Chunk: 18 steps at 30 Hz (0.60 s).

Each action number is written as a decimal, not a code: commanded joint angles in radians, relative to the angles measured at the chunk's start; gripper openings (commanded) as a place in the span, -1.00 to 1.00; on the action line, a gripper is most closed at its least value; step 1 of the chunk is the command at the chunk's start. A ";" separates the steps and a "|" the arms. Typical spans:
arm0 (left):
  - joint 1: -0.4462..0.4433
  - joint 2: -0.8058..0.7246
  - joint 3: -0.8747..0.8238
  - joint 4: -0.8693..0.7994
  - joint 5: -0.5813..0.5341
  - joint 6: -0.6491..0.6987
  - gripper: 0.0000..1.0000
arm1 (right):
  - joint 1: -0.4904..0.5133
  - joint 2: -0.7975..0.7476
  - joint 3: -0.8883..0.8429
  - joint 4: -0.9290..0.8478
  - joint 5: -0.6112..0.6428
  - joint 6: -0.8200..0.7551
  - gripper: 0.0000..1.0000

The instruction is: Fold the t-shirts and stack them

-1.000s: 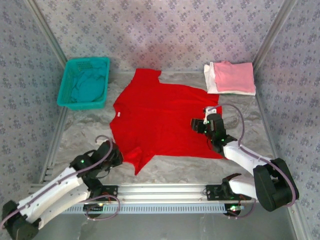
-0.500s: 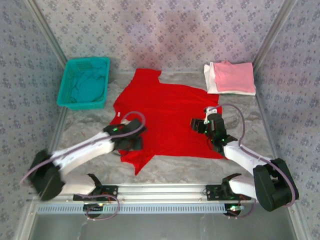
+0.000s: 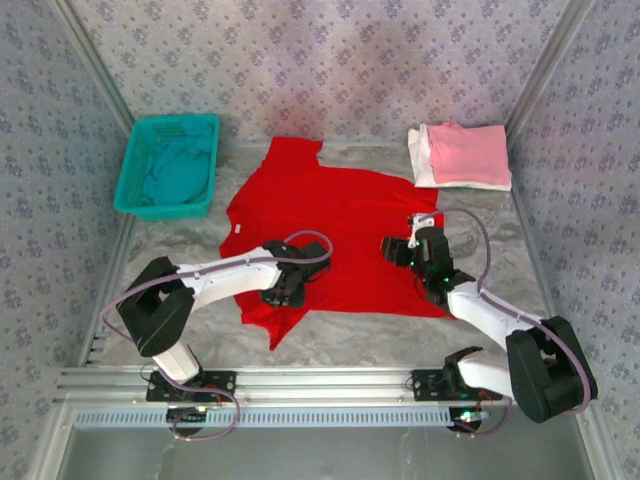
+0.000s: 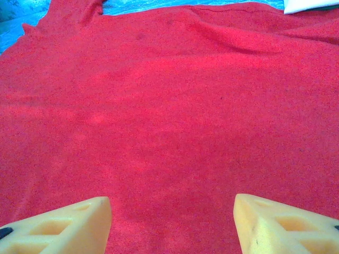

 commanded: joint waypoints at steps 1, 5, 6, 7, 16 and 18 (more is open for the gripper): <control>-0.004 -0.014 -0.039 0.001 0.006 -0.024 -0.08 | -0.006 0.008 -0.002 -0.013 -0.003 0.017 0.30; -0.004 0.008 -0.045 0.012 0.007 -0.022 -0.16 | -0.007 0.008 -0.002 -0.017 -0.001 0.018 0.33; -0.004 0.008 -0.044 0.009 0.002 -0.023 -0.24 | -0.008 0.010 -0.002 -0.016 -0.001 0.020 0.33; -0.004 0.004 -0.043 0.001 -0.007 -0.029 -0.31 | -0.008 0.010 -0.002 -0.015 -0.001 0.021 0.33; -0.001 -0.111 -0.108 -0.062 -0.073 -0.117 -0.97 | -0.013 0.028 0.005 -0.019 -0.009 0.028 0.34; -0.001 -0.141 -0.132 -0.086 -0.083 -0.152 -1.00 | -0.012 0.031 0.008 -0.021 -0.009 0.028 0.34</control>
